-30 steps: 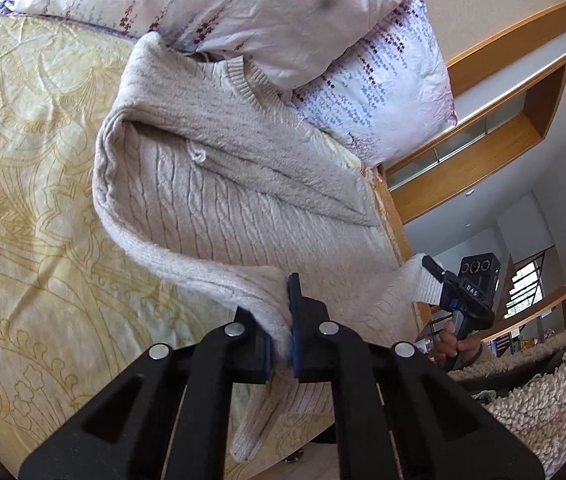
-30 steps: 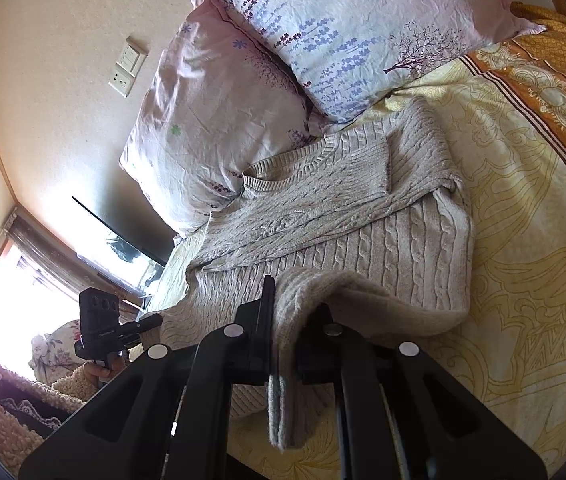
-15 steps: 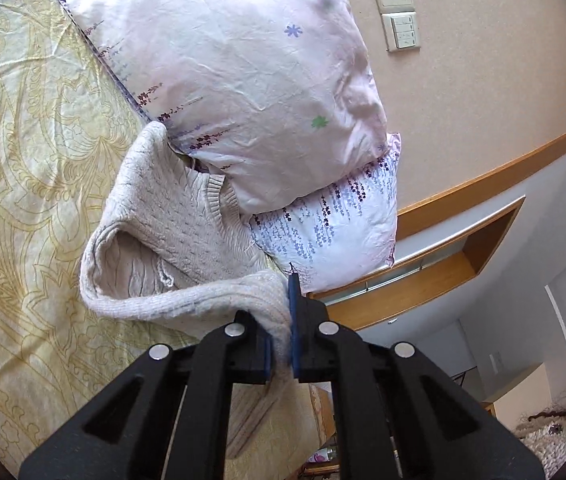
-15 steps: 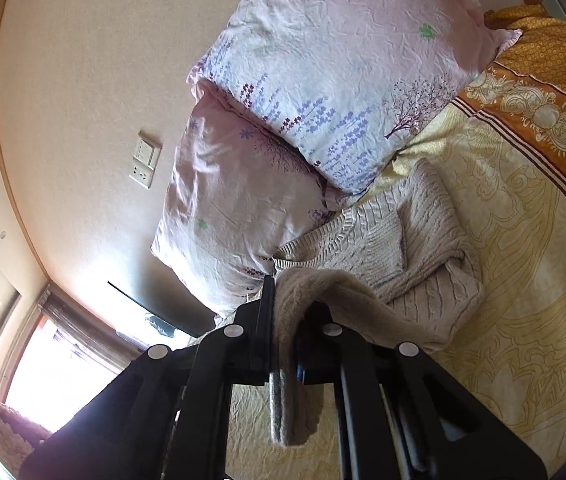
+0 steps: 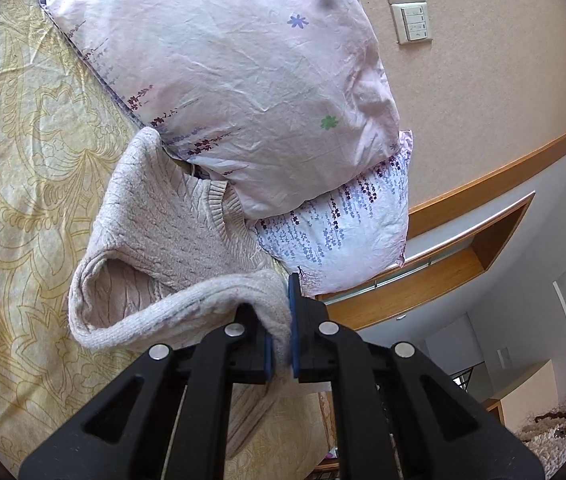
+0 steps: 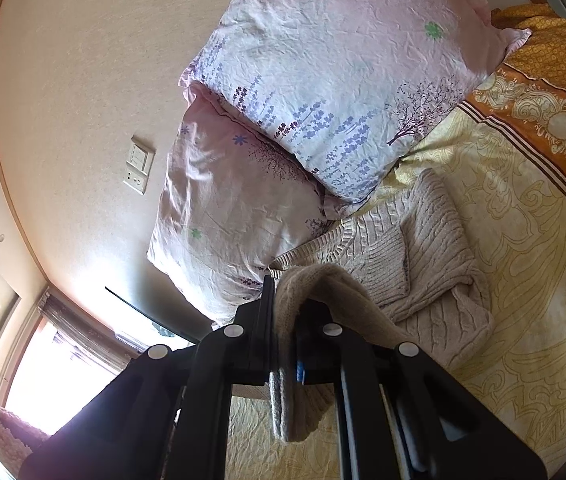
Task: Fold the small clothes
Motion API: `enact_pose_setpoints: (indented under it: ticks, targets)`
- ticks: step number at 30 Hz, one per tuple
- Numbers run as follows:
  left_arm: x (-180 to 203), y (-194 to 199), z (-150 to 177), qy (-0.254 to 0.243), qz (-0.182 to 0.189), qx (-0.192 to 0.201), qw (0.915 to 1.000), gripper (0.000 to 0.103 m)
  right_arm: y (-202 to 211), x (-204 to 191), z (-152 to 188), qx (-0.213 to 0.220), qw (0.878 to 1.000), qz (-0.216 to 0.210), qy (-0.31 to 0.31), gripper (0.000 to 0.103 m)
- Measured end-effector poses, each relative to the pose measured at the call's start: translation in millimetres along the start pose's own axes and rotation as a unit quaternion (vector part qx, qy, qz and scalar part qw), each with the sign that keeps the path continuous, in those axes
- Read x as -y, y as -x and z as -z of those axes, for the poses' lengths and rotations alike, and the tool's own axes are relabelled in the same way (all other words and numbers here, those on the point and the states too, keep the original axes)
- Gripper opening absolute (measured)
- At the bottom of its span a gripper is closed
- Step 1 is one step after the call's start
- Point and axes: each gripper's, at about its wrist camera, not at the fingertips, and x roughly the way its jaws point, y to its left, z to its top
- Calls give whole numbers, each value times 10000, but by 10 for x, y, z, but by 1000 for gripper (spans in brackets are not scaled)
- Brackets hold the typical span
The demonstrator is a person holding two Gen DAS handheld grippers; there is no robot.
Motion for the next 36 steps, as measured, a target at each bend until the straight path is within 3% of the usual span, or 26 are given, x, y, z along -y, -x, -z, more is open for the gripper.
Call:
enact_pose_setpoints:
  ticks: [8, 14, 20, 23, 24, 26, 28, 36]
  targets:
    - [-148, -302, -291, 233, -112, 11, 9997, 6, -349, 253, -281, -47, 9994, 49, -349, 8]
    - [-416, -624, -477, 672, -333, -36, 9972, 7, -775, 493, -486, -423, 9968, 398, -548, 8]
    - [-547, -899, -608, 733, -676, -264, 9947, 7, -1082, 687, -636, -784, 9909, 853, -689, 9]
    - [-613, -973, -632, 864, -815, -478, 9918, 12, -1162, 831, -656, -1087, 9834, 1009, -1046, 10]
    - [-614, -976, -631, 876, -797, -531, 9915, 20, -1161, 861, -659, -1169, 9813, 1012, -1144, 11]
    - [-577, -964, -624, 779, -800, -604, 9919, 32, -1142, 885, -659, -1288, 9785, 1012, -1256, 23]
    - [-505, -956, -606, 622, -814, -711, 9922, 36, -1107, 866, -653, -1365, 9775, 1056, -1209, 29]
    - [-257, -1008, -402, 17, -1144, -1462, 9826, 36, -1052, 761, -543, -1546, 9773, 1068, -975, 26]
